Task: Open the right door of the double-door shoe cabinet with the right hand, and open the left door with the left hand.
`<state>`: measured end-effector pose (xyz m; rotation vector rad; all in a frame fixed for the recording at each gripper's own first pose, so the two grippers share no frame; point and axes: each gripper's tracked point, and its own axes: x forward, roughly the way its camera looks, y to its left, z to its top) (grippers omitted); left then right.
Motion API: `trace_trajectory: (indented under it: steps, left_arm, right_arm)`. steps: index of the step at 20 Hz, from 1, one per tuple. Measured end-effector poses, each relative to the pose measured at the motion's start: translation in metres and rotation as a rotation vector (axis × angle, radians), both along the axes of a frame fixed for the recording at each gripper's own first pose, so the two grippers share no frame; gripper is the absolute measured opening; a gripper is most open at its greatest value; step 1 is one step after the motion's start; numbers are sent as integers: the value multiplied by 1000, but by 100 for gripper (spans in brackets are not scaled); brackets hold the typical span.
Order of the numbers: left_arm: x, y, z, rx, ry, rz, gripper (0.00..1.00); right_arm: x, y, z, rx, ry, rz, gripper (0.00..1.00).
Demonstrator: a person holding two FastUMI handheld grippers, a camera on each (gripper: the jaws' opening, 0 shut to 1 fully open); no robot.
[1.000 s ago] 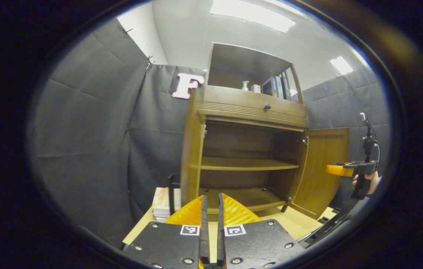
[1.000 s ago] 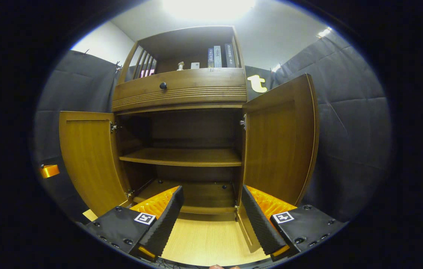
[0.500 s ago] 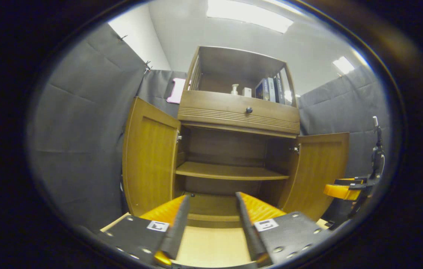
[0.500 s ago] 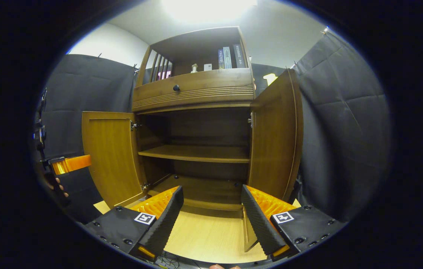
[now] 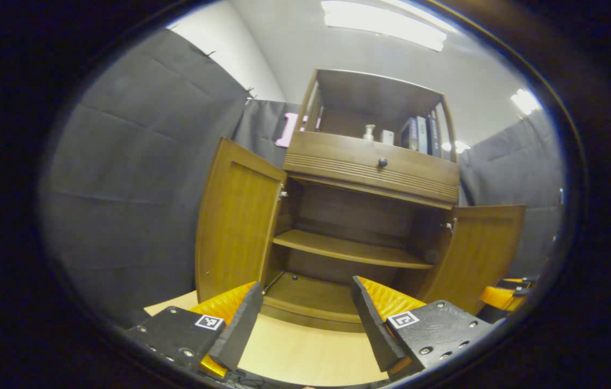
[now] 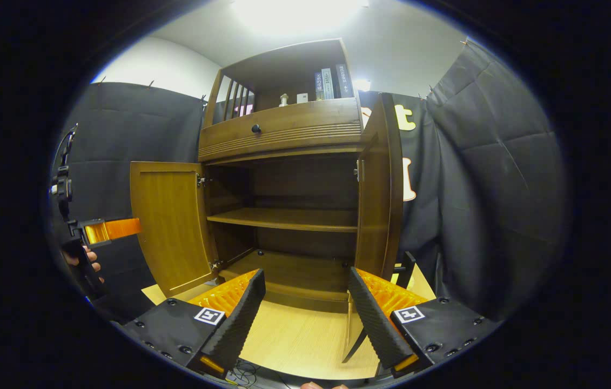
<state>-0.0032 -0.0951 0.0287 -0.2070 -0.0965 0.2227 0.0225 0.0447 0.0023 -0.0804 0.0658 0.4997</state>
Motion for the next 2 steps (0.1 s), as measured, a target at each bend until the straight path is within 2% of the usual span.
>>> trace_trajectory:
  steps: [1,2]
  left_arm:
    - [-5,1,-1,-23,-11,22,94]
    - [-9,3,-1,-40,-22,42,94]
  right_arm:
    - [-1,-2,-3,-7,1,8,98]
    - [-4,-4,-5,-10,3,16,92]
